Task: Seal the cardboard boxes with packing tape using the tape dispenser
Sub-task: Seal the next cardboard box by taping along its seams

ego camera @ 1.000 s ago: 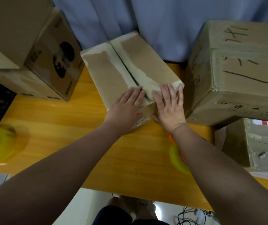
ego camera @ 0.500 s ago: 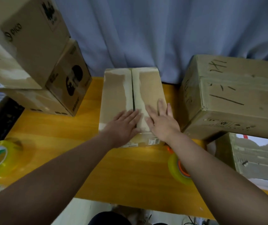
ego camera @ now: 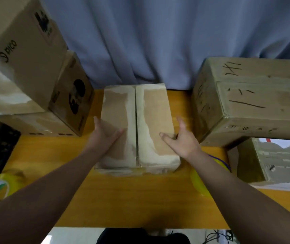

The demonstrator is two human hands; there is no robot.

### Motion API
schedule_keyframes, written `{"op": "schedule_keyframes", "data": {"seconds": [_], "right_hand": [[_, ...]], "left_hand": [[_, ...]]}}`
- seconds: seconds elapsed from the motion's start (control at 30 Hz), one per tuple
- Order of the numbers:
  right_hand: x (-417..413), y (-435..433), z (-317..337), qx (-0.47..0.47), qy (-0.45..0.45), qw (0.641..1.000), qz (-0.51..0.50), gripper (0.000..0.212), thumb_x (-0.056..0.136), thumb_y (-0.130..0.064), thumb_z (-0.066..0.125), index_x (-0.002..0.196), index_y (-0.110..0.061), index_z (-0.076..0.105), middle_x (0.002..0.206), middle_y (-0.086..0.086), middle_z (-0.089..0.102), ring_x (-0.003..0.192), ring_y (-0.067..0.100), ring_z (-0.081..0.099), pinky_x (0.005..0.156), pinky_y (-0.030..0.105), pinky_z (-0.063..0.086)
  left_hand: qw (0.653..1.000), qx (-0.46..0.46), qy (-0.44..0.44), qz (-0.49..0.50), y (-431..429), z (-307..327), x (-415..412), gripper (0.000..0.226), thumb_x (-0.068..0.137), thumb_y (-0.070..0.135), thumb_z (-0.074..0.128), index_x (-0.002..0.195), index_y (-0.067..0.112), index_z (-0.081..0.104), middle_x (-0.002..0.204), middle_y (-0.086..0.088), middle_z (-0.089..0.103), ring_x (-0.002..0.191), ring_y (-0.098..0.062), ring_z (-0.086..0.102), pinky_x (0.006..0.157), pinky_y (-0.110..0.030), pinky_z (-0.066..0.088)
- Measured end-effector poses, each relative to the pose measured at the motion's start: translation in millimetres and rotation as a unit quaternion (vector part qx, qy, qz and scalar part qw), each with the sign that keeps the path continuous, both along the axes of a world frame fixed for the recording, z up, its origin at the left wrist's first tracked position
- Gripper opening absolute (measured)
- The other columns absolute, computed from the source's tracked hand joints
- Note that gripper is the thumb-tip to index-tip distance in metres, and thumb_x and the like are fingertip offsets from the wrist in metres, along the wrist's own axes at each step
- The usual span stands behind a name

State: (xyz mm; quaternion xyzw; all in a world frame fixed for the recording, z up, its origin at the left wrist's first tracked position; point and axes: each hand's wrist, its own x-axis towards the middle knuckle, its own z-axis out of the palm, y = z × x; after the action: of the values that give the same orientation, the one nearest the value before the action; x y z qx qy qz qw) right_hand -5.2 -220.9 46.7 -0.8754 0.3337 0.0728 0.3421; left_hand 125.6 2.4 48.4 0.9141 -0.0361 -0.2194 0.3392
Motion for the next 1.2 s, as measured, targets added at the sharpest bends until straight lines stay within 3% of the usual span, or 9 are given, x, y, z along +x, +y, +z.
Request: {"op": "schedule_keyframes", "data": {"seconds": [0.1,0.3,0.4,0.5,0.6,0.73,0.83,1.07,1.2], "right_hand": [[4,15,-3,-0.009,-0.003,0.999,-0.038,0.059,0.093,-0.057,0.045,0.122,-0.006,0.045,0.118,0.015,0.061,0.107,0.034,0.057,0.079,0.033,0.043],[6,-6,5,-0.016,-0.012,0.995,-0.097,0.054,0.098,-0.046,0.041,0.124,0.001,0.034,0.123,0.024,0.057,0.115,0.039,0.053,0.086,0.036,0.040],[10,-17,5,-0.036,0.004,0.993,-0.111,0.065,0.094,-0.057,0.042,0.126,-0.001,0.034,0.126,0.020,0.055,0.114,0.037,0.054,0.083,0.036,0.040],[17,-20,2,-0.057,0.008,0.991,-0.119,0.086,0.083,-0.072,0.046,0.132,-0.003,0.031,0.130,0.015,0.049,0.114,0.036,0.053,0.080,0.037,0.042],[26,-16,1,-0.114,0.046,0.988,-0.093,0.112,0.075,-0.082,0.045,0.150,-0.008,0.006,0.142,0.016,0.034,0.123,0.036,0.045,0.087,0.042,0.043],[43,-8,0,-0.218,0.104,0.970,-0.030,0.113,0.072,-0.090,0.028,0.152,-0.021,-0.010,0.136,0.023,0.030,0.120,0.037,0.037,0.088,0.043,0.039],[44,-10,1,-0.217,0.127,0.968,-0.017,0.107,0.077,-0.086,0.028,0.152,-0.020,-0.011,0.139,0.025,0.026,0.123,0.037,0.033,0.092,0.043,0.037],[35,-18,1,-0.183,0.092,0.979,0.020,0.089,0.089,-0.072,0.029,0.153,-0.021,-0.005,0.146,0.024,0.020,0.129,0.039,0.031,0.098,0.045,0.036],[14,-35,9,0.046,-0.096,0.993,-0.055,0.067,0.100,-0.048,0.035,0.155,-0.020,0.007,0.156,0.012,0.024,0.139,0.030,0.031,0.109,0.035,0.027]], "left_hand": [[0.999,-0.039,-0.008,-0.004,1,-1,-4,0.091,0.077,0.057,0.066,0.144,0.014,0.022,0.138,-0.012,0.045,0.120,-0.034,0.050,0.095,-0.045,0.047],[0.995,-0.086,-0.023,-0.040,-45,-1,2,0.078,0.086,0.045,0.063,0.144,0.013,0.022,0.139,-0.009,0.045,0.122,-0.030,0.049,0.091,-0.037,0.045],[0.996,-0.081,-0.023,-0.041,-61,-7,3,0.084,0.086,0.050,0.061,0.147,0.015,0.016,0.142,-0.009,0.042,0.124,-0.032,0.048,0.097,-0.046,0.046],[0.995,-0.049,-0.065,-0.058,-69,-11,-3,0.083,0.090,0.048,0.055,0.151,0.022,0.005,0.149,-0.008,0.030,0.128,-0.033,0.043,0.097,-0.043,0.044],[0.988,0.011,-0.099,-0.119,-75,-7,1,0.073,0.096,0.049,0.043,0.152,0.026,0.002,0.157,-0.009,0.007,0.136,-0.037,0.032,0.102,-0.044,0.039],[0.924,0.212,-0.165,-0.273,-92,-8,8,0.071,0.090,0.070,0.017,0.149,0.039,-0.007,0.158,-0.006,-0.017,0.144,-0.040,-0.010,0.111,-0.055,0.022],[0.855,0.298,-0.207,-0.370,-103,-8,-2,0.075,0.086,0.075,0.005,0.148,0.039,-0.015,0.158,0.001,-0.020,0.144,-0.032,-0.016,0.108,-0.065,0.004],[0.802,0.216,-0.213,-0.514,-85,-6,-30,0.067,0.098,0.055,0.011,0.150,0.021,-0.014,0.157,0.000,-0.022,0.143,-0.015,-0.023,0.115,-0.046,-0.014],[0.781,0.193,-0.222,-0.551,-79,-6,-61,0.077,0.094,0.064,0.021,0.149,0.025,-0.015,0.155,-0.001,-0.023,0.144,-0.016,-0.021,0.117,-0.040,-0.012]]}}
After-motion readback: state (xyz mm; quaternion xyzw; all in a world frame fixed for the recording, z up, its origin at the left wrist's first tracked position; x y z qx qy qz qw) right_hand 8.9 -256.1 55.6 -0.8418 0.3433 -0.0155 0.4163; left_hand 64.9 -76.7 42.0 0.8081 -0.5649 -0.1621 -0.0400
